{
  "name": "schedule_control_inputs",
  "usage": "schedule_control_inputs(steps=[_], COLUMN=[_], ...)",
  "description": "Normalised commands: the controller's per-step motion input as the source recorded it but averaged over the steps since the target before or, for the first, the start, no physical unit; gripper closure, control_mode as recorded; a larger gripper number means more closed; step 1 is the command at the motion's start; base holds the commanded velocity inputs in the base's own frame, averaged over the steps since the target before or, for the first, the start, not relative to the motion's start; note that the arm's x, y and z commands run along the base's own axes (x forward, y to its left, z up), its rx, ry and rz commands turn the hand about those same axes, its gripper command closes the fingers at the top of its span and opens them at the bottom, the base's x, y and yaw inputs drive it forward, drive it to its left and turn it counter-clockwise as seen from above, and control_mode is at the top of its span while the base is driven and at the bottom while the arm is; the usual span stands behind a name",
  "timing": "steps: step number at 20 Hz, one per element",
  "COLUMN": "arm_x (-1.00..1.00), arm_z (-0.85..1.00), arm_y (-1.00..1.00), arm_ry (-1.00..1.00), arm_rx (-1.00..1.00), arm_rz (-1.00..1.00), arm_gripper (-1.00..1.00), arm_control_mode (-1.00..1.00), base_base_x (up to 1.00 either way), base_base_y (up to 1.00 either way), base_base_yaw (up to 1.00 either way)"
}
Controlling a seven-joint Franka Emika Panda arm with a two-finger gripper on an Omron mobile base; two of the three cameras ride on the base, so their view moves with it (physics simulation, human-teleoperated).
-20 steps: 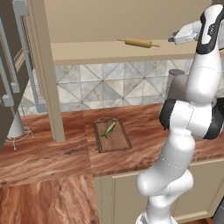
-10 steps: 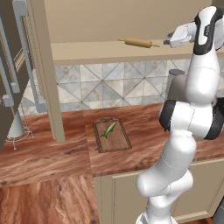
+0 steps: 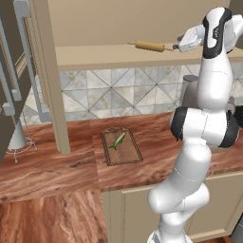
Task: Open the cabinet, retrieve the rolling pin, and place it next to the meat on the cutting board to prepare for tenderizing.
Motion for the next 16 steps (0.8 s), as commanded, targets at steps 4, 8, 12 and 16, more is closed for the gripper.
schedule_control_inputs(steps=[4,8,12,16], arm_x=[0.27,0.24,0.19,0.15], arm_z=[-0.14,-0.03,0.0,0.0], arm_y=[0.0,0.0,0.0,0.0], arm_ry=[0.0,0.0,0.0,0.0], arm_rx=[0.0,0.0,0.0,0.0], arm_rz=[0.0,0.0,0.0,0.0], arm_gripper=[-1.0,-1.0,-1.0,-1.0], arm_control_mode=[-1.0,-1.0,-1.0,-1.0], base_base_x=[0.0,0.0,0.0,0.0], base_base_y=[0.0,0.0,0.0,0.0], base_base_yaw=[0.0,0.0,0.0,0.0])
